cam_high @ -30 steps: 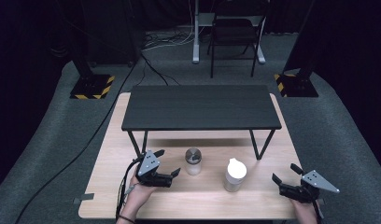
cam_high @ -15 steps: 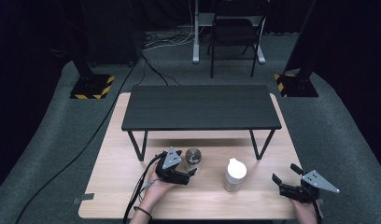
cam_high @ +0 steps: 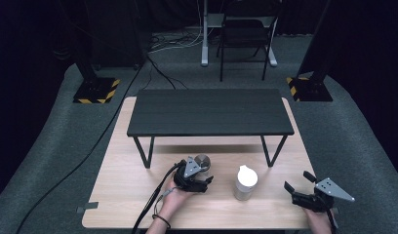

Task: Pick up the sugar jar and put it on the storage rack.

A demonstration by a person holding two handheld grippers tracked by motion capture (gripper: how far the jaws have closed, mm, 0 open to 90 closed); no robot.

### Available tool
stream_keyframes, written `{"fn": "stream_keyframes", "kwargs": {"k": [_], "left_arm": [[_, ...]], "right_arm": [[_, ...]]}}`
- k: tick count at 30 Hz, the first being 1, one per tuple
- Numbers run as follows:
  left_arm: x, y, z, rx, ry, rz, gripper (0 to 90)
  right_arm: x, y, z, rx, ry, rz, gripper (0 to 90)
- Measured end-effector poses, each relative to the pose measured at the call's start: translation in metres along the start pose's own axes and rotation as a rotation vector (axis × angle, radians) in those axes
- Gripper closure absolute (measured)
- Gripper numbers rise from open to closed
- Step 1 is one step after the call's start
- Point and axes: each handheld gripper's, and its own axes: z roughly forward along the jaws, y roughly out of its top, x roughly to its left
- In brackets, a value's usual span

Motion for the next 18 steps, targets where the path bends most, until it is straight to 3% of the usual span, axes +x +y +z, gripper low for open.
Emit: {"fn": "stream_keyframes", "kwargs": {"k": [2, 11, 18], "left_arm": [[0.002, -0.001, 0.0, -0.008, 0.0, -0.018, 29.2], [0.003, -0.005, -0.003, -0.027, -0.006, -0.021, 30.0], [0.008, -0.003, -0.022, -0.094, -0.015, -0.037, 30.1]], "right_arm": [[0.0, 0.0, 0.0, 0.001, 0.001, 0.0, 7.8], [0.0, 0.0, 0.0, 0.0, 0.001, 0.002, 7.9], [0.0, 0.0, 0.0, 0.001, 0.0, 0.001, 7.9]]}}
